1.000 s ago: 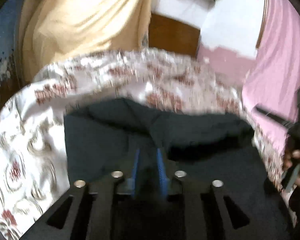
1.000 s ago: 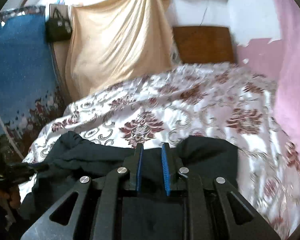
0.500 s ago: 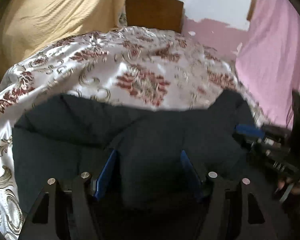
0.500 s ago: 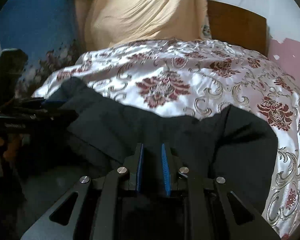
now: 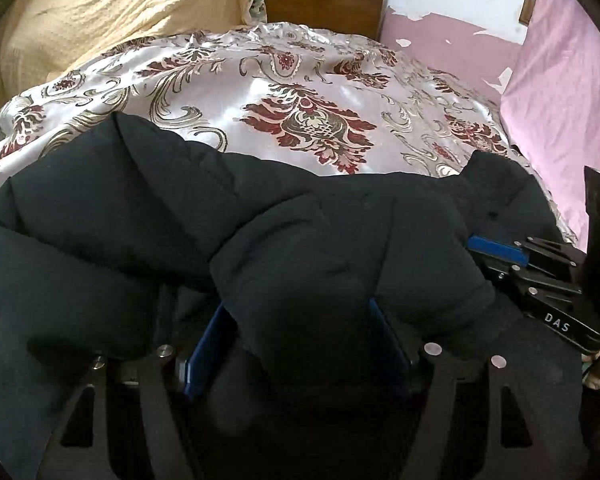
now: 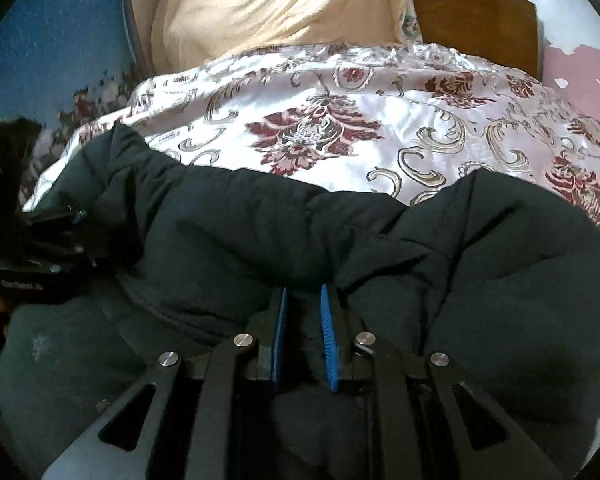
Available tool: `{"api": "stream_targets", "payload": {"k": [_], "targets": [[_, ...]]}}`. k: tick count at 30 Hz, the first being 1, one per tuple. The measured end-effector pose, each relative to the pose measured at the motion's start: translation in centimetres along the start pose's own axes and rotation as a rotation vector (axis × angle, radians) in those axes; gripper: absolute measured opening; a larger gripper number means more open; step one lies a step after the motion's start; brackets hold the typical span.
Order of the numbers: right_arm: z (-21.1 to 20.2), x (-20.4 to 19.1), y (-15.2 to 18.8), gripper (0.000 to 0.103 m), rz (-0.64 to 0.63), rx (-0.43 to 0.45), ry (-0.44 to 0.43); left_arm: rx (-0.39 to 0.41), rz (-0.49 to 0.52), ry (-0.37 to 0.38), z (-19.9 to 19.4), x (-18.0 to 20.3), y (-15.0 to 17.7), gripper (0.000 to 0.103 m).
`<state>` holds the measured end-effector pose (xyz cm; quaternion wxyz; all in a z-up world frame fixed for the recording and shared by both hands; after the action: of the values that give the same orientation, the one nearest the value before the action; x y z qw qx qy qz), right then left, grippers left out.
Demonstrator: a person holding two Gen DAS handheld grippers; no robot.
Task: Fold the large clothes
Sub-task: 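Release the folded hem from both tools and pull them back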
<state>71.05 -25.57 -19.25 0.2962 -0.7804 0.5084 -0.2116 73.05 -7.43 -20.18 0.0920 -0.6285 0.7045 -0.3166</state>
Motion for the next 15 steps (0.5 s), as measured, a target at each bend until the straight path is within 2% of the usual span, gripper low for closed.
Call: {"api": "stream_targets", "payload": {"k": [2,5,7,8,10,11,12,15], "targets": [[0.2,0.0,0.0,0.015,0.004,0.019,0.012,0.023,-0.004,0.008,-0.2,0.0,0.0,0.07],[-0.5,-0.2,-0.1,0.015,-0.005,0.058,0.038,0.072,-0.035,0.07,-1.9,0.0,0.1,0.071],[-2.0,-0.7,-0.1,0.021,-0.022,0.088,0.058,0.086,-0.054,0.064,-3.1,-0.2,0.5,0.078],[-2.8,-0.7,0.0,0.029,-0.02,0.094,0.059,0.096,-0.061,0.04,-4.0,-0.4,0.9,0.08],[-4.7,-1.1,0.4,0.052,0.001,0.11,0.047,0.117,-0.048,-0.003,-5.4,-0.4,1.7,0.084],[-5.4,-1.3,0.5,0.072,0.011,0.116,0.028,0.118,-0.042,-0.028,-5.8,-0.5,2.0,0.084],[-6.4,-1.6,0.8,0.076,0.02,0.123,0.022,0.121,-0.044,-0.063,-6.5,-0.6,2.3,0.085],[-8.8,-1.8,1.6,0.076,0.032,0.126,0.036,0.15,-0.081,-0.101,-8.9,-0.6,3.0,0.087]]}}
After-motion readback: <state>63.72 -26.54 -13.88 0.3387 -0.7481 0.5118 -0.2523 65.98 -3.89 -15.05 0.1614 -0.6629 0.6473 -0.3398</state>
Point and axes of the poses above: each gripper's, at about its wrist camera, not at the fingertips, and z roughly the way its jaws point, x to its right, y to its underside, the point moved 9 cm from there along z, roughly the way its jaws point, and after that the axes turned 10 degrees about -z, right-handed, at the moved point
